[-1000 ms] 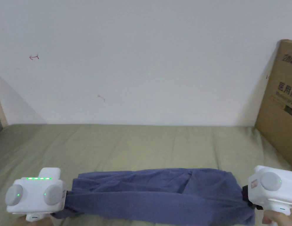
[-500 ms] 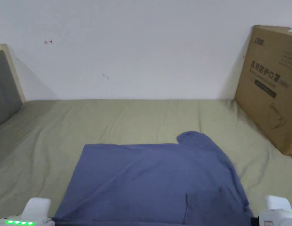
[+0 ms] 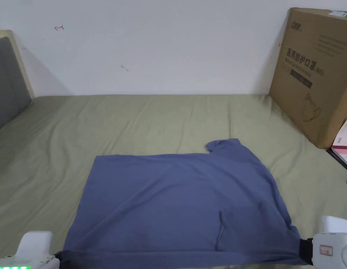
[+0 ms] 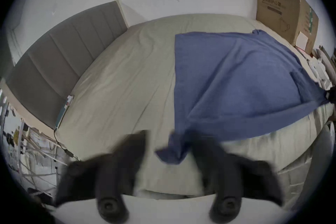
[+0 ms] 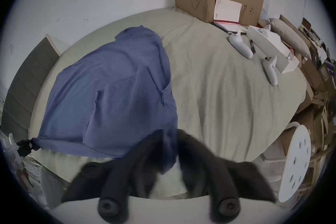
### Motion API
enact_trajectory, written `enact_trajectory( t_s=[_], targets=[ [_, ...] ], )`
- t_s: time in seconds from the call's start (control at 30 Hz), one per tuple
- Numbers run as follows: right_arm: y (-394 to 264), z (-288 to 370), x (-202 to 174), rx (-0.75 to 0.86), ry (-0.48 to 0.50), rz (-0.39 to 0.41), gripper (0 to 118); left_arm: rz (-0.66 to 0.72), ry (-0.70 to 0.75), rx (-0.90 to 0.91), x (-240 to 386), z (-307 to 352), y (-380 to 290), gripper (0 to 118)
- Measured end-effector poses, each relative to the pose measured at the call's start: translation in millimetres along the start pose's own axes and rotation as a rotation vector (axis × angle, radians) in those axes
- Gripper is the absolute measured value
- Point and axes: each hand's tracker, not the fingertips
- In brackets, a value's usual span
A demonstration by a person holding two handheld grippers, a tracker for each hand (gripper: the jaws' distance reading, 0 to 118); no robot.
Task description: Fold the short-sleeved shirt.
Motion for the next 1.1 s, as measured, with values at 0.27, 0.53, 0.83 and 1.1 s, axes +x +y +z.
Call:
enact_trajectory(
  t_s=[0.27,0.53,0.83,1.1],
  targets=[
    [-12,42,-15,0.106,0.027,0.157,50,0.202,-0.136,0.106,-17,48,-5,26],
    [-44,19,-9,-0.020,0.045,0.071,1,0.227,-0.142,0.011,-17,41,-36,1],
    [-37,14,-3,-0.032,0.046,0.061,1,0.229,-0.143,-0.012,-14,-5,-14,108],
    [-38,5,5,-0.070,0.066,0.014,1,0.155,-0.195,-0.147,1,-32,-6,4]
  ],
)
